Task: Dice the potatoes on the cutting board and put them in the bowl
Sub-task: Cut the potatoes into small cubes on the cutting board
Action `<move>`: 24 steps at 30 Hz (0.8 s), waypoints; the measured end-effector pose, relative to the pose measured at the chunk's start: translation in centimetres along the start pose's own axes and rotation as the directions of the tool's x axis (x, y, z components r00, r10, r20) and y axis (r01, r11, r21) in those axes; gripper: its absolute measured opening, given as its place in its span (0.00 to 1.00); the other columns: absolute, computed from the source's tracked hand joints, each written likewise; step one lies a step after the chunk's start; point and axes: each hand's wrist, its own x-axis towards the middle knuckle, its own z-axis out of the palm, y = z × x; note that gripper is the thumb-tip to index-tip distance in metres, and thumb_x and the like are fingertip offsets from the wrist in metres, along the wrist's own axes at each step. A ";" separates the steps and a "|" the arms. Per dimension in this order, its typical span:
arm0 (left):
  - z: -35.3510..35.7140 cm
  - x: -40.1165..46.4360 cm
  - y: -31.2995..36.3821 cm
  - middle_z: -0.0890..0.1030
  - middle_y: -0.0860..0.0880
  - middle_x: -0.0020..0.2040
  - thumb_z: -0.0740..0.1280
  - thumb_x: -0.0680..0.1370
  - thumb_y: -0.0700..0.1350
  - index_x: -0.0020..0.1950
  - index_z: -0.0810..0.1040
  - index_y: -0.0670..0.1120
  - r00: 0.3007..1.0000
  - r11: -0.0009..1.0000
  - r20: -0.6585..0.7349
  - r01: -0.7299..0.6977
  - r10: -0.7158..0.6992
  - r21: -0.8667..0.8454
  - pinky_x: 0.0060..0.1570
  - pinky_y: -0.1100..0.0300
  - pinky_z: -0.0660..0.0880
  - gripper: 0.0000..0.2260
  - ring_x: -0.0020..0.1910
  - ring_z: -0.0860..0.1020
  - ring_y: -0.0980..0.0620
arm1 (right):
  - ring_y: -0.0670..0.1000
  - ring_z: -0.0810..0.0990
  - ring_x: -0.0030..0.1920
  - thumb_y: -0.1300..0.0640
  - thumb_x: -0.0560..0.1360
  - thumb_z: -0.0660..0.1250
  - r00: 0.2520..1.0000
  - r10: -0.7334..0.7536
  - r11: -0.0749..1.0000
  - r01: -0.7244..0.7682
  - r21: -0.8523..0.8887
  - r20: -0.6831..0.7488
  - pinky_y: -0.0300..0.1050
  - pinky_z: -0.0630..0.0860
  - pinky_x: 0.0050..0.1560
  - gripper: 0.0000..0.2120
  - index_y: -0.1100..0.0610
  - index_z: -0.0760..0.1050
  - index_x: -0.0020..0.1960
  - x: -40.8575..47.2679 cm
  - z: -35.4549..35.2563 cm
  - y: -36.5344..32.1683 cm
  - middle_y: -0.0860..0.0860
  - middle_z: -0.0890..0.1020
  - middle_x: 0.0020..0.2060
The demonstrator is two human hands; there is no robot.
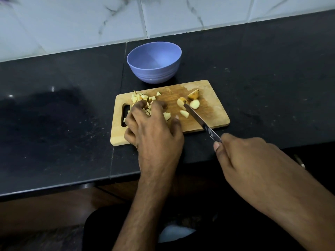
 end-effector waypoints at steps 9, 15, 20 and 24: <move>0.4 0.1 0.4 0.57 0.47 0.78 0.67 0.78 0.57 0.59 0.76 0.61 0.987 0.989 0.084 -0.139 0.134 0.045 0.71 0.36 0.55 0.10 0.78 0.49 0.45 | 0.43 0.71 0.29 0.42 0.82 0.44 0.999 0.042 0.999 -0.042 -0.006 0.032 0.36 0.62 0.28 0.16 0.47 0.57 0.38 -0.4 -0.2 0.3 0.46 0.73 0.31; 0.4 -0.1 0.3 0.63 0.48 0.72 0.67 0.80 0.54 0.54 0.77 0.55 0.997 0.997 0.041 -0.071 0.070 0.023 0.70 0.41 0.54 0.05 0.75 0.52 0.50 | 0.43 0.70 0.28 0.42 0.82 0.44 0.999 0.037 0.999 -0.037 -0.010 0.025 0.36 0.60 0.27 0.16 0.47 0.57 0.39 -0.4 -0.2 -0.1 0.46 0.73 0.32; 0.2 -0.2 0.3 0.64 0.49 0.72 0.67 0.80 0.53 0.56 0.78 0.56 0.997 0.998 0.047 -0.061 0.060 0.020 0.69 0.43 0.55 0.06 0.74 0.53 0.50 | 0.43 0.70 0.28 0.42 0.82 0.44 0.999 0.025 1.000 -0.025 -0.012 0.023 0.37 0.60 0.27 0.15 0.47 0.59 0.42 -0.5 0.1 -0.4 0.47 0.73 0.32; -0.1 0.0 0.4 0.63 0.50 0.74 0.69 0.79 0.54 0.56 0.79 0.59 0.993 0.996 0.082 -0.090 0.088 0.018 0.69 0.42 0.55 0.07 0.76 0.52 0.50 | 0.43 0.70 0.29 0.42 0.82 0.44 0.999 0.011 1.000 -0.011 -0.003 0.036 0.36 0.61 0.27 0.14 0.46 0.60 0.44 -0.3 0.1 -0.4 0.46 0.72 0.32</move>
